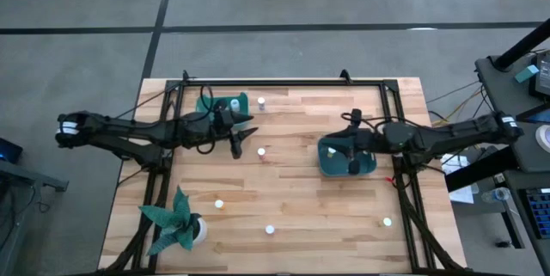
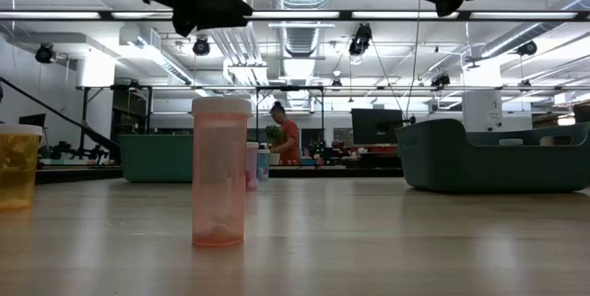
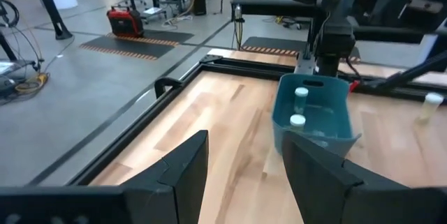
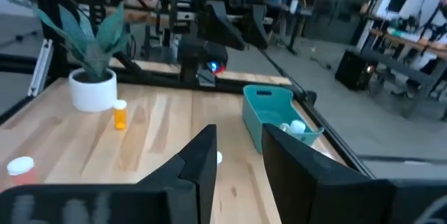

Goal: Pick and place medicine bottles into bin by pill shape (circle, oval)
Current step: Put the pink capsule bottle into the green bin

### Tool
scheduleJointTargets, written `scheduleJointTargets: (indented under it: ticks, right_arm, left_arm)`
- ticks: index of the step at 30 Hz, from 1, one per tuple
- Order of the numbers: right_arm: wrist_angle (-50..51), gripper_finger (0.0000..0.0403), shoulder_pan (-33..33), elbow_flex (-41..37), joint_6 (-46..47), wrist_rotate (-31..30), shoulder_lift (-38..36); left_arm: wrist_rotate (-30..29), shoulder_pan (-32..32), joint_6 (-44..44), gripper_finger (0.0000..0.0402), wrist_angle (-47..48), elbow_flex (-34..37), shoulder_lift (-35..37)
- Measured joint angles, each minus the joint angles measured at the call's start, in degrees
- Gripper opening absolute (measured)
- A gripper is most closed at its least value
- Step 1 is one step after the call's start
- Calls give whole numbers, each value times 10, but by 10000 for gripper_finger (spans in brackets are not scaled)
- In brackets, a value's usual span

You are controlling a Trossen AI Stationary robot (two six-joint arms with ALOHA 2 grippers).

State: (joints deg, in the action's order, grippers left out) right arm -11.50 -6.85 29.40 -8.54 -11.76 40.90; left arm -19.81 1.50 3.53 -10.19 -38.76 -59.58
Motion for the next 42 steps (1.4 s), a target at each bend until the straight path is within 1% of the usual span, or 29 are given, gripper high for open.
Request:
scheduleJointTargets:
  ticks: [8,11,13,20,25,29,33,42]
  right_arm:
    - [-12,104,0,-45,-19,4,-79]
    - [-13,102,0,-55,-26,4,-101]
    - [-12,101,0,-60,-28,4,-111]
    - [-8,100,0,-68,-54,4,-120]
    - [-8,100,0,-69,-71,2,-120]
    - [-8,100,0,-69,-78,2,-120]
    - [-8,100,0,-69,-82,2,-120]
    - [-8,100,0,-69,-86,2,-120]
  left_arm:
    - [0,0,40,167,7,-35,-42]
    - [1,0,63,167,45,-69,-65]
    - [1,0,82,166,100,-102,-83]
    - [2,-1,142,167,349,-241,-160]
    - [33,-1,183,167,503,-336,-223]
    - [52,-3,176,167,604,-389,-276]
    - [79,-10,124,167,629,-397,-318]
    - [90,-11,50,167,632,-397,-378]
